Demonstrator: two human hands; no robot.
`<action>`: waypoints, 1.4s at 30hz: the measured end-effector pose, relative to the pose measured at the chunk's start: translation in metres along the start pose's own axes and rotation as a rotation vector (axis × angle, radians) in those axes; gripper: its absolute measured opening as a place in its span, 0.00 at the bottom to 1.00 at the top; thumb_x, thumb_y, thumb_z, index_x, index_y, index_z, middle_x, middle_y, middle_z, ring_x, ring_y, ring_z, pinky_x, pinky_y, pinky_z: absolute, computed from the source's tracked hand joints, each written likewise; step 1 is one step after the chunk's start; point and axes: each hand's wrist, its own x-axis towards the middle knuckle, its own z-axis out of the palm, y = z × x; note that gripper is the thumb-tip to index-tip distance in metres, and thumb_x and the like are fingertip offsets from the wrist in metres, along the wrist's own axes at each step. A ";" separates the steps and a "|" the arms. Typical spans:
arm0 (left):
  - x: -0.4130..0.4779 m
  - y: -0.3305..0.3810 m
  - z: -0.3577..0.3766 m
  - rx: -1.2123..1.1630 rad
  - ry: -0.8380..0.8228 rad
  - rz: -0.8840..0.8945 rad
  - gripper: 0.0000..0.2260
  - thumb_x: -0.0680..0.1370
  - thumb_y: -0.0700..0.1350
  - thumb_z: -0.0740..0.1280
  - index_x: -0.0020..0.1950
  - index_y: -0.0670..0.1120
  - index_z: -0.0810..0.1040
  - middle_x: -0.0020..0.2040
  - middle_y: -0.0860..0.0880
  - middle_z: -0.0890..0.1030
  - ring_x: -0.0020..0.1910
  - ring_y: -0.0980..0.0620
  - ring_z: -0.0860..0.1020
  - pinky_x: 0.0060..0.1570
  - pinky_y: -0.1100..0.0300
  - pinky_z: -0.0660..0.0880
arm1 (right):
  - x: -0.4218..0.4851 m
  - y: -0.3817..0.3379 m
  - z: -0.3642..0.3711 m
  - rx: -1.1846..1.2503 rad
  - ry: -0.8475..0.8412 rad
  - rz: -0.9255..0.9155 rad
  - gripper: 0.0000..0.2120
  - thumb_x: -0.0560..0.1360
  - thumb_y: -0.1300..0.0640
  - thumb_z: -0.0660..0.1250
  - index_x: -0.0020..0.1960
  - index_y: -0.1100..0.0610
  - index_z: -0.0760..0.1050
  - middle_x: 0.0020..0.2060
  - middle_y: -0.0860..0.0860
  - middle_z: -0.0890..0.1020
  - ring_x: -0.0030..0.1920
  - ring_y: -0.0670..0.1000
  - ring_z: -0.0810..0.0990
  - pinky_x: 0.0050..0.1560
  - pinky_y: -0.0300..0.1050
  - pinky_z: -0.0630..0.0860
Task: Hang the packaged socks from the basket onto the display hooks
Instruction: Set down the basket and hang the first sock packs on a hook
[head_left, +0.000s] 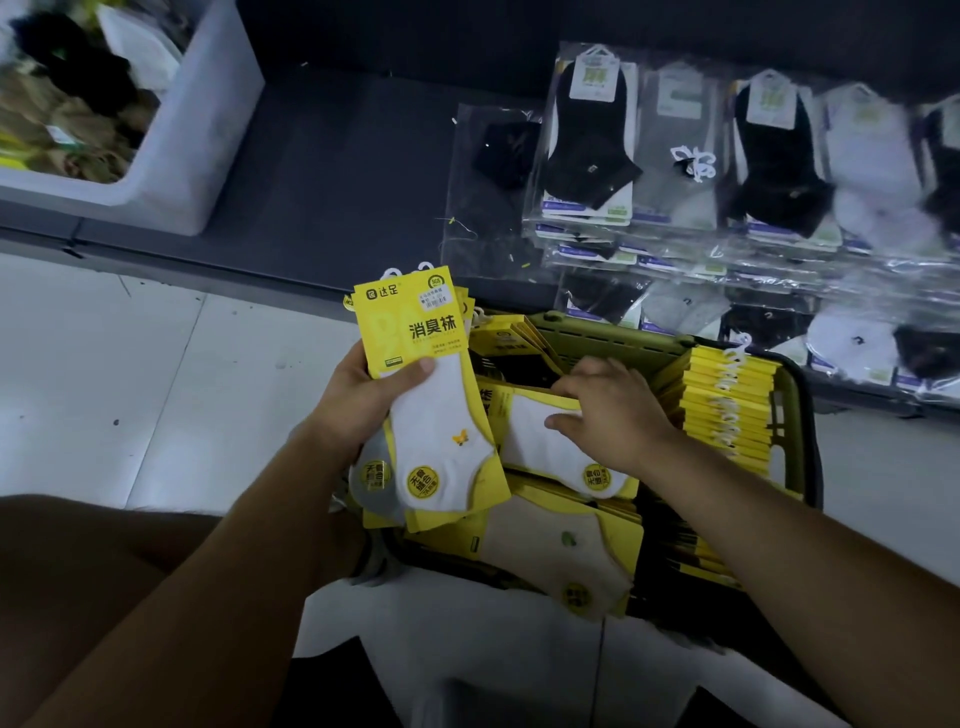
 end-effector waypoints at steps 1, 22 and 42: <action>0.001 0.000 0.000 0.000 0.001 0.001 0.14 0.79 0.38 0.74 0.64 0.47 0.82 0.55 0.51 0.89 0.53 0.50 0.88 0.45 0.60 0.84 | 0.000 -0.001 0.001 -0.002 0.008 -0.006 0.22 0.76 0.41 0.69 0.67 0.49 0.76 0.60 0.49 0.75 0.63 0.54 0.70 0.61 0.48 0.65; 0.006 0.009 0.005 -0.160 -0.042 0.034 0.26 0.73 0.47 0.74 0.70 0.41 0.79 0.59 0.46 0.88 0.54 0.47 0.88 0.47 0.56 0.85 | 0.006 0.038 -0.110 0.831 -0.146 0.256 0.08 0.76 0.66 0.68 0.51 0.55 0.79 0.46 0.56 0.85 0.44 0.56 0.83 0.44 0.50 0.77; -0.005 0.016 0.019 -0.129 -0.071 0.006 0.21 0.73 0.47 0.75 0.66 0.46 0.82 0.60 0.47 0.88 0.57 0.46 0.88 0.48 0.57 0.85 | 0.008 -0.010 -0.030 0.545 0.046 0.066 0.09 0.79 0.51 0.68 0.57 0.51 0.82 0.48 0.43 0.84 0.49 0.42 0.81 0.46 0.40 0.75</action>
